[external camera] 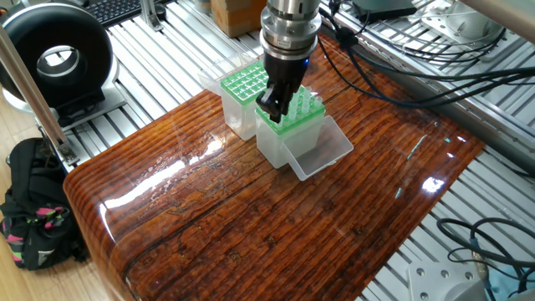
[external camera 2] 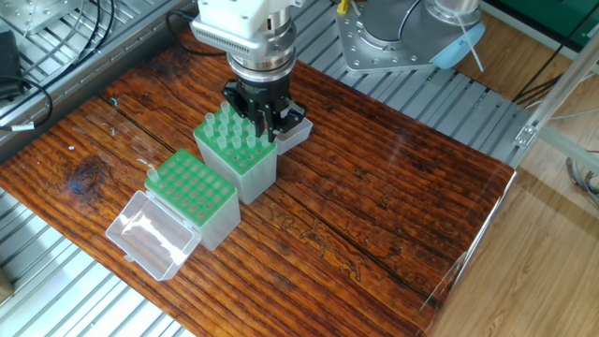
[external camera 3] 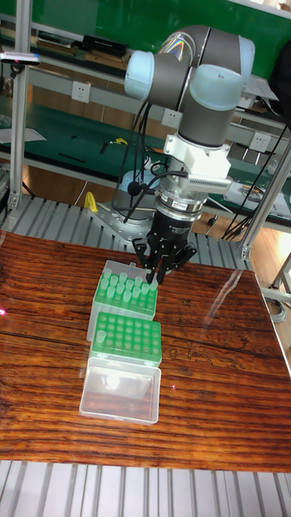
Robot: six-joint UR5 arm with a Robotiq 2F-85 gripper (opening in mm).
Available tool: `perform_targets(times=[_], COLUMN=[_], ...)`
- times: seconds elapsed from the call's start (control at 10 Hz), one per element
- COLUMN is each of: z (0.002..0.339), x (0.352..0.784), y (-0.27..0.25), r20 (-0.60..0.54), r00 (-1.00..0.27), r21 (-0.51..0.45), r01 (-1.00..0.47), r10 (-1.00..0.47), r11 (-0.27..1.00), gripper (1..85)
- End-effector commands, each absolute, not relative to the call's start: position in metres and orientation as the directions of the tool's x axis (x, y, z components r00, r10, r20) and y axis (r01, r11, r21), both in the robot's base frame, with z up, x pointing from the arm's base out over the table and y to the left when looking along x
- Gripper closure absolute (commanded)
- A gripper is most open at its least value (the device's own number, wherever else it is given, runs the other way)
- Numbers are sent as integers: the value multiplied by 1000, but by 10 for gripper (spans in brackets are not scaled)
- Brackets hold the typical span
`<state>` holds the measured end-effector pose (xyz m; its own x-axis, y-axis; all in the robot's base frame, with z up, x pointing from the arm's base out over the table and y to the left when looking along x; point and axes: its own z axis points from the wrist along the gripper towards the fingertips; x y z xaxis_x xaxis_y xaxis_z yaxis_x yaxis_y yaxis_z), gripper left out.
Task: Transfer all large pipette tips from one holder to another
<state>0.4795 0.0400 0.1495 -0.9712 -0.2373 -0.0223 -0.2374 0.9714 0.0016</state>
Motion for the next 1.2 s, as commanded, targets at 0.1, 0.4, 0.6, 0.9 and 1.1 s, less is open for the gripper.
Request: perform_targets(times=[0.1, 0.4, 0.6, 0.9, 1.1], z=[148, 148, 151, 148, 141], x=[475, 476, 480, 485, 487], y=[40, 42, 46, 49, 48], r20=[-16, -21, -35, -47, -52], r00=[-974, -974, -973, -971, -970], r21=[17, 21, 24, 35, 34], r01=[-227, -227, -229, -238, -238], r10=[-227, -227, -228, -236, -236], r11=[974, 974, 973, 971, 971], gripper=[603, 603, 603, 570, 570])
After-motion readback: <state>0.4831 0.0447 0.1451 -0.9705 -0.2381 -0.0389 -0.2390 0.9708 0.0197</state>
